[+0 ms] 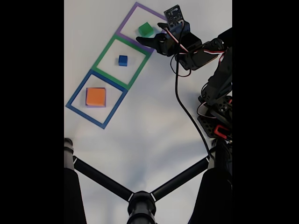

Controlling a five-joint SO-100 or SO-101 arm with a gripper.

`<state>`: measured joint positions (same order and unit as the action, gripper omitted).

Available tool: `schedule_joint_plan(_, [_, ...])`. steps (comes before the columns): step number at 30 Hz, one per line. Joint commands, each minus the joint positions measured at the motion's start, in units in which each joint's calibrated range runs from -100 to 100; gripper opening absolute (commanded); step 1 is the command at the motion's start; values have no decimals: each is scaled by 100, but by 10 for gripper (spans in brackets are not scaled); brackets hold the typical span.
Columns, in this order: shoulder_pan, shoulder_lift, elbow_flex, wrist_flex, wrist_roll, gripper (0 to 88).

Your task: Tower of hanoi

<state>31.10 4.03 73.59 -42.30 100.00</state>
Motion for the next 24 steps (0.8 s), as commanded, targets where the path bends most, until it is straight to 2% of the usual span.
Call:
schedule_joint_plan(1, [-125,182,-249,-355,0,318])
schedule_joint_plan(24, [-361,879,-667,-654,0,229])
